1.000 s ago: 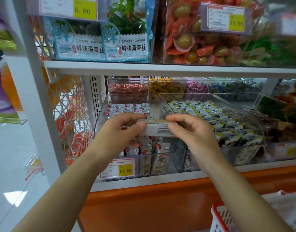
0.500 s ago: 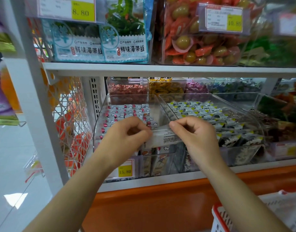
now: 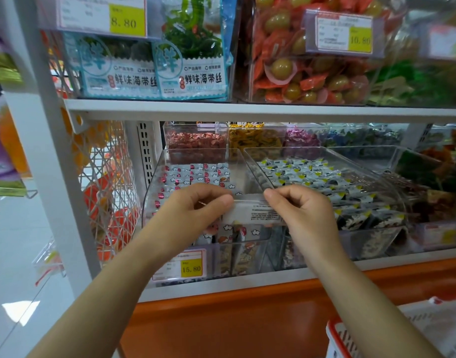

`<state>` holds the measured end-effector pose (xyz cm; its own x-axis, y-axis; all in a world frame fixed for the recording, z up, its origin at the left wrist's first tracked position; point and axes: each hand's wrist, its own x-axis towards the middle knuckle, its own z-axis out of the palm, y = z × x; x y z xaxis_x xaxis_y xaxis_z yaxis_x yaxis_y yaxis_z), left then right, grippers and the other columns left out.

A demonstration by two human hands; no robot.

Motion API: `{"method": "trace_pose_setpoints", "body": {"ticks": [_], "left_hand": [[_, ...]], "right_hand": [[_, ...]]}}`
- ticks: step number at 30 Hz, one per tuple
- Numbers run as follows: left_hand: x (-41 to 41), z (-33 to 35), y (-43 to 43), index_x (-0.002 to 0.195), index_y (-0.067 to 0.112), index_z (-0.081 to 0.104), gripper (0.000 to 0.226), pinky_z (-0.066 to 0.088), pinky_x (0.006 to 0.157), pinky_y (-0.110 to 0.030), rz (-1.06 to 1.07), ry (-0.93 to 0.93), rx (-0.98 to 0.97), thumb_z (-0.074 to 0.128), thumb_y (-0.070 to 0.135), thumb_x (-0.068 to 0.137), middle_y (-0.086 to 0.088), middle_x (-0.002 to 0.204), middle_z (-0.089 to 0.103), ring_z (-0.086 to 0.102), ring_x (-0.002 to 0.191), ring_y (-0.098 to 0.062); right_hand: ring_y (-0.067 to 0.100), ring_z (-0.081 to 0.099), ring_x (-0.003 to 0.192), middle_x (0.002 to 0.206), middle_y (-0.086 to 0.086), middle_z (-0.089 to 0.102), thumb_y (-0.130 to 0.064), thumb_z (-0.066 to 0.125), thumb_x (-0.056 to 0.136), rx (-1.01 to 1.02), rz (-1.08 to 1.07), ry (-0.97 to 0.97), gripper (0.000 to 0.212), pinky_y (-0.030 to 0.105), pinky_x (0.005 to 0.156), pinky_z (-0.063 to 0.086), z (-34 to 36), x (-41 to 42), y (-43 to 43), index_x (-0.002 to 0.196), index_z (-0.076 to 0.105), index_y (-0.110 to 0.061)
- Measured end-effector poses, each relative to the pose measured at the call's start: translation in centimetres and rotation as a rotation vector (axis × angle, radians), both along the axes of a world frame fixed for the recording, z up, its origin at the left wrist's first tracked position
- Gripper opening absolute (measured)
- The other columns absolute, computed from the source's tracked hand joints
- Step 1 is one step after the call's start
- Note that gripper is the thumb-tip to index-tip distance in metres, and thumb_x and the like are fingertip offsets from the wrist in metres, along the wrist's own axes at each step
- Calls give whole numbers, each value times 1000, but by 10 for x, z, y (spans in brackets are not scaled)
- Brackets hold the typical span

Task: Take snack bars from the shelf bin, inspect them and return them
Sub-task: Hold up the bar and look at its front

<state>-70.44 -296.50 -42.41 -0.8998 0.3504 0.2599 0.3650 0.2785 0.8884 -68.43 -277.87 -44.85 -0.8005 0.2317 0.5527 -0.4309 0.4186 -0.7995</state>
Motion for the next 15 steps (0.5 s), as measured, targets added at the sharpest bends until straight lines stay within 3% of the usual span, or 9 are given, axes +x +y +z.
{"method": "trace_pose_setpoints", "body": {"ticks": [2,4,6,8,10,12,15], "left_hand": [[1,-3,3,117,29,57,32,44,60,-3,-11,101,-149,60,33,85,16,93,61,58,78,13],[2,-8,6,129,30,47,45,42,59,0,23,190,-241,61,31,86,22,94,55,53,80,21],[0,-12,9,131,24,46,41,42,53,-2,57,188,-183,57,26,90,18,89,57,56,73,18],[-2,-13,11,120,17,52,27,43,50,-6,74,129,-65,52,21,93,7,84,63,62,69,7],[-5,-13,13,111,14,54,18,49,53,-10,76,44,76,49,18,95,-3,84,67,67,69,-6],[-6,-14,18,110,12,54,16,56,60,-19,39,-51,192,46,15,96,-8,88,69,70,74,-16],[-8,-14,25,104,14,55,14,58,61,-26,24,-114,258,44,18,98,-6,91,67,71,75,-19]], "right_hand": [[28,64,70,70,12,66,-27,61,88,-34,-4,-23,23,48,66,54,-2,-2,2,73,70,-12],[30,66,78,79,12,69,-27,60,89,-80,21,-54,22,54,70,54,-3,-3,0,78,73,-13],[18,68,88,88,-3,72,-28,64,83,-222,157,-86,11,41,76,58,-1,-3,-1,90,73,-26],[13,68,95,98,-6,70,-24,67,78,-295,299,-109,33,28,77,57,-1,-2,-2,111,65,-26],[11,65,102,114,-5,66,-17,64,85,-130,269,-102,49,31,86,55,-2,-2,-5,131,50,-24],[15,61,111,126,2,60,-20,59,90,40,164,-57,53,35,95,50,-3,-3,-9,139,41,-24],[15,66,97,112,3,65,-23,60,88,26,62,23,44,32,85,55,1,-9,-10,131,52,-21]]}}
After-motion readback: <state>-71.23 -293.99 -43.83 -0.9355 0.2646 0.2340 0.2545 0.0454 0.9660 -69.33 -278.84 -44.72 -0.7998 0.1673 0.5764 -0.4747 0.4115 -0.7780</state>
